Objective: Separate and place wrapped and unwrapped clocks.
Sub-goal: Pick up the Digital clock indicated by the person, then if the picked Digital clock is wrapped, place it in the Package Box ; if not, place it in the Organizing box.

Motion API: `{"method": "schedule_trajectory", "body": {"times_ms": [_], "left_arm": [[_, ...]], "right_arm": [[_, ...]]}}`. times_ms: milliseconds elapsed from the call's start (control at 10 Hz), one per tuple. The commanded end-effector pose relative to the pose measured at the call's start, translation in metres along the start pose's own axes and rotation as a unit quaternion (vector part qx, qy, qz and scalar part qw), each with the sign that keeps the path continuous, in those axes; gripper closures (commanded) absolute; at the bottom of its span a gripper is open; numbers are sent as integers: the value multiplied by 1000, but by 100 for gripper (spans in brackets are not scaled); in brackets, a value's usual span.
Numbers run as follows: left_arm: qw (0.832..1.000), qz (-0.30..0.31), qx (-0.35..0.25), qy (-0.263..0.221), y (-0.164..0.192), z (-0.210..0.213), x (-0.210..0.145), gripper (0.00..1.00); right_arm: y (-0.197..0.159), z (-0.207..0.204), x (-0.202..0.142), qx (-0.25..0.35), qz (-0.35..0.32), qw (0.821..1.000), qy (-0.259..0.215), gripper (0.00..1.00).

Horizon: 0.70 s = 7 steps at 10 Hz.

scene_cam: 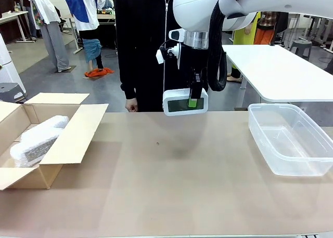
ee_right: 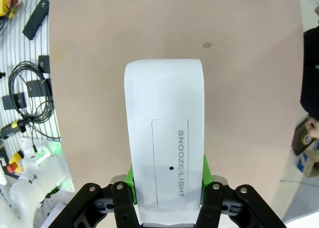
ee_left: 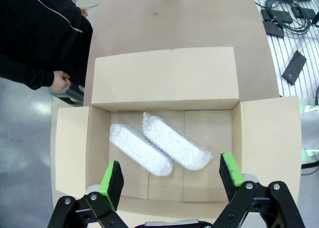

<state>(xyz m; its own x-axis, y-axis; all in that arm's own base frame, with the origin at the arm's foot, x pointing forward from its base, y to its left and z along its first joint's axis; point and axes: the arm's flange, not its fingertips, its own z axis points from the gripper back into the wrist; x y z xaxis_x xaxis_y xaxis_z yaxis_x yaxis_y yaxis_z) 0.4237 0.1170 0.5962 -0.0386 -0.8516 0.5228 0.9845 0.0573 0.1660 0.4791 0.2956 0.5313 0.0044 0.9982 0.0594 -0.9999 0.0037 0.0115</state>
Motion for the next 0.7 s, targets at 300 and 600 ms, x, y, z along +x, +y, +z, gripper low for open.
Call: {"method": "schedule_trajectory", "body": {"times_ms": [300, 600], "left_arm": [[1000, -11, -1, -2, -4, 0, -2, 0], [1000, -11, -1, -2, -4, 0, -2, 0]], "right_arm": [[0, 0, -1, 0, -1, 1000, 0, 69], [0, 0, -1, 0, -1, 1000, 0, 69]]}}
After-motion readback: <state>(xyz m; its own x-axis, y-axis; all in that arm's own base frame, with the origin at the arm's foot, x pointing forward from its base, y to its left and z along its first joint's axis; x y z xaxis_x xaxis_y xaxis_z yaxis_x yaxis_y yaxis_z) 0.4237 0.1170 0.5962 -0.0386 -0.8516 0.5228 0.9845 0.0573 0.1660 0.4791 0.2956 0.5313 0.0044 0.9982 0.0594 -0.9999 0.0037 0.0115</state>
